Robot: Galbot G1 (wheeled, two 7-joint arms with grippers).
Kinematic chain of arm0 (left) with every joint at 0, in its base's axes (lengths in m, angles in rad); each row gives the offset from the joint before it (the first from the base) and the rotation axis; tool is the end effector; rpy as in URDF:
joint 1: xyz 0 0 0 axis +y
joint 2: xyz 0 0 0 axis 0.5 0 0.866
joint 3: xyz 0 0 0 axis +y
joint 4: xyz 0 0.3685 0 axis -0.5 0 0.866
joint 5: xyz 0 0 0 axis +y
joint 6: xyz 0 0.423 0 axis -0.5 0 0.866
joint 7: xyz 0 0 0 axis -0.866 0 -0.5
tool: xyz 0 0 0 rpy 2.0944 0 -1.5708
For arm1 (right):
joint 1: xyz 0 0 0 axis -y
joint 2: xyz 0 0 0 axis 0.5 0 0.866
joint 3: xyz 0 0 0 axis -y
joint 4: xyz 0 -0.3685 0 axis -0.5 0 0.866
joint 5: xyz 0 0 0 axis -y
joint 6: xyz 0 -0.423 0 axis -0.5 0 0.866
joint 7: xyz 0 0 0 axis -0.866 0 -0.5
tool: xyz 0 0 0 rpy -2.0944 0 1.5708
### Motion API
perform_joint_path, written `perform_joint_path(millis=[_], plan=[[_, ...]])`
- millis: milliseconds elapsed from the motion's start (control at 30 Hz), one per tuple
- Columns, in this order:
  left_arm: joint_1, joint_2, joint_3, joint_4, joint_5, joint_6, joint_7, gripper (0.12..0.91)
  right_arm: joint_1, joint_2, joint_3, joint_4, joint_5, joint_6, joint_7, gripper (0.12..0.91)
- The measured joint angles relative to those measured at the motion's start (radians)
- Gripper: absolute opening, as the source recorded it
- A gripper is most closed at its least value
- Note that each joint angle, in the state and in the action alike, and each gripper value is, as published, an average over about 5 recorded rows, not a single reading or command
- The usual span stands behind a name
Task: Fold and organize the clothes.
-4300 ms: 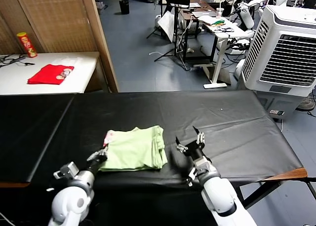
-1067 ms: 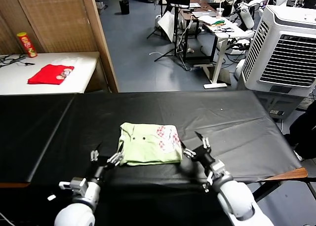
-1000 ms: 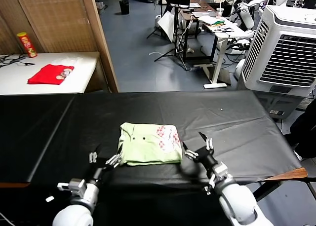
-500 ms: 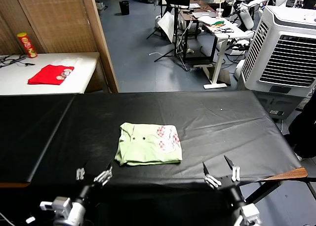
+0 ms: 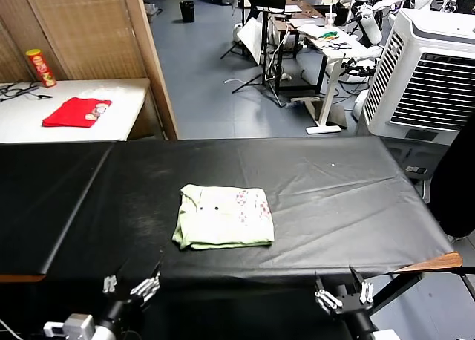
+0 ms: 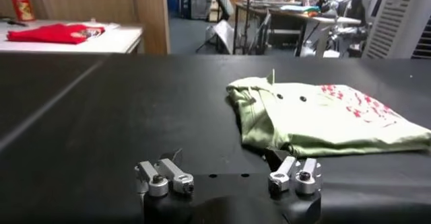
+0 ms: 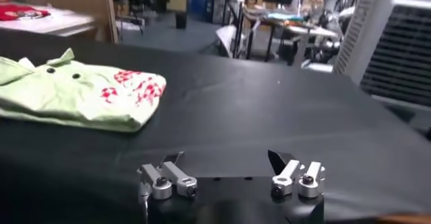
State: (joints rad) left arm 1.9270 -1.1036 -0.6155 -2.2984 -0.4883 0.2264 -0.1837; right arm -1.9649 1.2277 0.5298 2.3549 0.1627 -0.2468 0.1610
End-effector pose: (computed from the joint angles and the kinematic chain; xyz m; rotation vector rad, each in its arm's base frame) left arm 0.1505 0.0651 -0.2837 -0.0869 -2.7221 0.0420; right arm 0.1303 -0.0252 -0.2774 0.1035 -2.7474 0.1820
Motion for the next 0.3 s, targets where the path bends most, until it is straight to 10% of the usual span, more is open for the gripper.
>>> perform_joint_path(millis=[300], plan=[[0.055, 0.01, -0.038, -0.031, -0.021, 0.022, 0.001, 0.798, -0.016, 0.005, -0.006, 0.022, 0.005, -0.028, 0.009, 0.798]])
